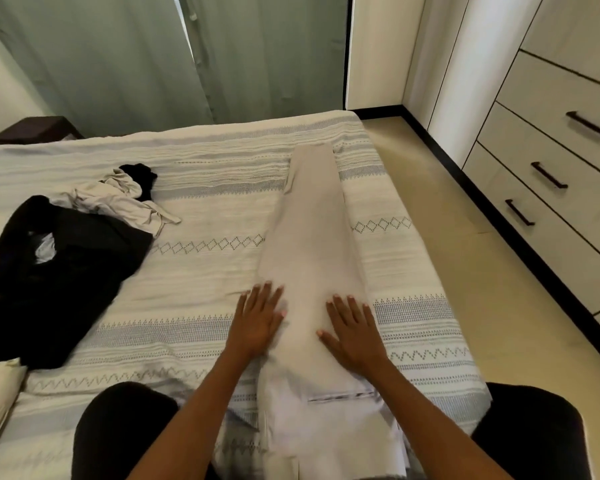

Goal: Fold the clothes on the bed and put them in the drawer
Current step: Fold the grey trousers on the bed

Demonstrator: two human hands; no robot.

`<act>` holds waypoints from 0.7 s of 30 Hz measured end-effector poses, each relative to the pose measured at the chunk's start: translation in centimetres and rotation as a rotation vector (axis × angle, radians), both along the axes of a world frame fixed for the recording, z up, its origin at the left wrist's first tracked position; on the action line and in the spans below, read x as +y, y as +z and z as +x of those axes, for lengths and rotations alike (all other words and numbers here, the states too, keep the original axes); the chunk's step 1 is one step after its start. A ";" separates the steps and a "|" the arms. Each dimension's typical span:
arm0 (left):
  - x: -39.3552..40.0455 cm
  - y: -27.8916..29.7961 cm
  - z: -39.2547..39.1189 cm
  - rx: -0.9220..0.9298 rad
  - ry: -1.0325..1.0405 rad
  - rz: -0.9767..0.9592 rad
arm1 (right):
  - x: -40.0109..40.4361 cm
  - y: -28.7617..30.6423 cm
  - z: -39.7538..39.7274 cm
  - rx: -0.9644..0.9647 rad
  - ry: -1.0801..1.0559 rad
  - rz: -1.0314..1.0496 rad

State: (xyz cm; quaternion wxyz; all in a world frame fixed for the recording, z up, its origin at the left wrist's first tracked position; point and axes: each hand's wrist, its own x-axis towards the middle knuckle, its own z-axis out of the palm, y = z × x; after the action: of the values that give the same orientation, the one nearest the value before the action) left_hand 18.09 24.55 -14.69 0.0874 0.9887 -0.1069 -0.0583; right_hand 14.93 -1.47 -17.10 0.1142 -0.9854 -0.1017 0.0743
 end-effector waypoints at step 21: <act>-5.9 -1.5 -12.0 -0.115 -0.001 -0.029 | 0.3 1.1 -8.2 -0.060 0.021 0.029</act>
State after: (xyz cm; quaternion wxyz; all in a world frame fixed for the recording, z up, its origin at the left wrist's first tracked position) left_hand 6.09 18.64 -16.20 0.0957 0.9890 -0.1130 0.0004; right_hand 6.74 -1.13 -15.96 0.1246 -0.9843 -0.1167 0.0444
